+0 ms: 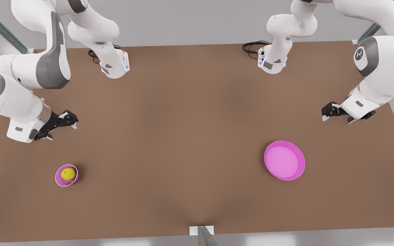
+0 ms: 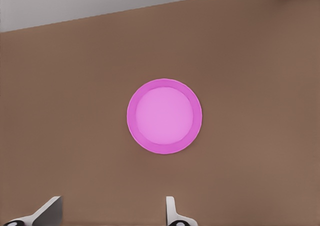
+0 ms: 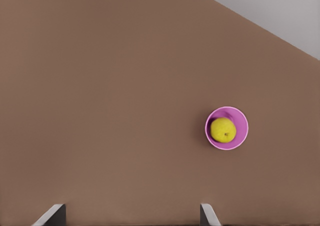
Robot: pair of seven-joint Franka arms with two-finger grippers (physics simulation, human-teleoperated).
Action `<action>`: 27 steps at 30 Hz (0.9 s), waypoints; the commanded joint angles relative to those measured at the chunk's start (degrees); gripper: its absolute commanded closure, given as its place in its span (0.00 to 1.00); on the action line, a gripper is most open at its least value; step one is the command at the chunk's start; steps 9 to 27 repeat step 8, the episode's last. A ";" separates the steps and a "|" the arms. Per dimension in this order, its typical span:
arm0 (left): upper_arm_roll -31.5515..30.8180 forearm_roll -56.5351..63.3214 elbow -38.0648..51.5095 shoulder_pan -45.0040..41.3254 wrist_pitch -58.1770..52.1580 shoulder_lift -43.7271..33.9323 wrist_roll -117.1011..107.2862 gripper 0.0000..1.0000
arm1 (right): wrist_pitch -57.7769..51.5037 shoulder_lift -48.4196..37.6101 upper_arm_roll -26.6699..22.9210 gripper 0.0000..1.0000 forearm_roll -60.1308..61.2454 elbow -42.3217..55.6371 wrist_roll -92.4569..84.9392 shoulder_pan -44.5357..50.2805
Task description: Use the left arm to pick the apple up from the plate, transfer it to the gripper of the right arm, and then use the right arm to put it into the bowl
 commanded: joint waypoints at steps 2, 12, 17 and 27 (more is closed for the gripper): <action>0.01 0.13 1.40 -0.26 0.01 1.22 -6.98 0.00 | 2.04 0.21 -1.13 0.00 -0.38 -0.27 28.45 0.46; 0.01 0.04 1.40 -0.34 0.01 1.22 -7.07 0.00 | 1.95 0.92 -1.31 0.00 2.08 -0.18 27.66 -0.68; 0.01 0.04 1.40 -0.34 0.01 1.22 -7.07 0.00 | 1.95 0.92 -1.31 0.00 2.08 -0.18 27.66 -0.68; 0.01 0.04 1.40 -0.34 0.01 1.22 -7.07 0.00 | 1.95 0.92 -1.31 0.00 2.08 -0.18 27.66 -0.68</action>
